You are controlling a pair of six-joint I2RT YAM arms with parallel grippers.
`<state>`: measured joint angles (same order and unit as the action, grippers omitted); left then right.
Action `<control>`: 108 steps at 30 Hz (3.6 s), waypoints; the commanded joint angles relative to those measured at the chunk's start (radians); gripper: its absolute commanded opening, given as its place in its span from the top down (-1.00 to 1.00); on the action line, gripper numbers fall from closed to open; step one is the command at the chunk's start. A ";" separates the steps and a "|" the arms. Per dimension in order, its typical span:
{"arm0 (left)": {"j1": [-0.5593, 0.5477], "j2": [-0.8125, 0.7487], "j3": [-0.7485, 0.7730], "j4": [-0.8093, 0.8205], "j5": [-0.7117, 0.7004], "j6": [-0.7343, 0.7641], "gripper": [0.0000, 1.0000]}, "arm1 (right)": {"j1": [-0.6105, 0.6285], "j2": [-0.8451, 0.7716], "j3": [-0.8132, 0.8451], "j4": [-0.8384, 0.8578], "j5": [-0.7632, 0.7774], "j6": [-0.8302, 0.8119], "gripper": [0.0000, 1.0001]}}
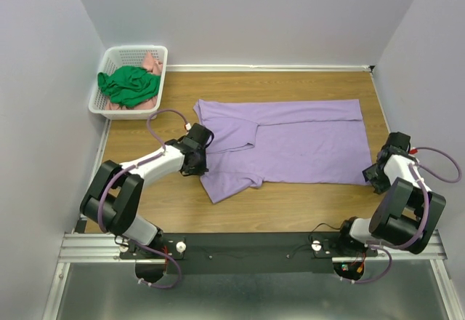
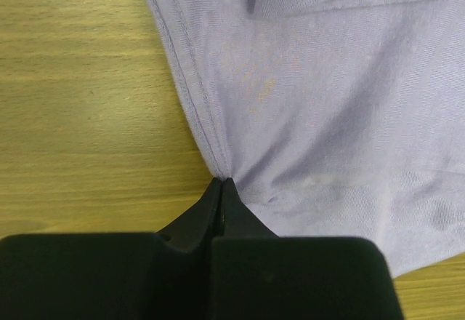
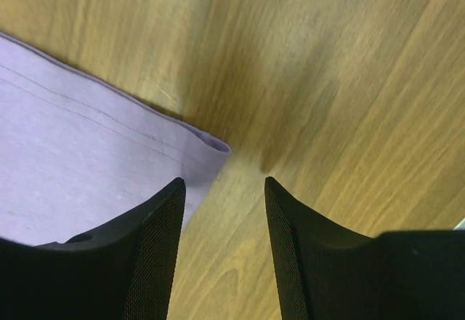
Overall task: Fold and stack the t-shirts
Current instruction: Fold the tshirt
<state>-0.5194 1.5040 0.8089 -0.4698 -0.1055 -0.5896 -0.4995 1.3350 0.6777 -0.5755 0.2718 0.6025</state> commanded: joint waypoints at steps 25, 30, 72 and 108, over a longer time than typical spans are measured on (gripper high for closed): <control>-0.001 -0.039 -0.037 -0.018 -0.014 -0.029 1.00 | -0.027 0.087 -0.053 0.164 -0.013 0.052 0.53; -0.001 -0.062 -0.020 -0.058 -0.026 -0.039 1.00 | -0.027 0.018 -0.050 0.138 -0.046 0.031 0.99; 0.228 0.120 0.343 -0.058 0.021 0.051 1.00 | 0.067 0.371 0.563 -0.041 -0.163 -0.155 0.99; 0.243 0.255 0.375 0.033 -0.025 0.016 1.00 | 0.102 0.549 0.635 0.046 -0.164 -0.167 0.97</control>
<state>-0.2932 1.7382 1.1927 -0.4694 -0.0753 -0.5575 -0.4042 1.8557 1.2835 -0.5682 0.1032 0.4511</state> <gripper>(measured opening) 0.007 0.013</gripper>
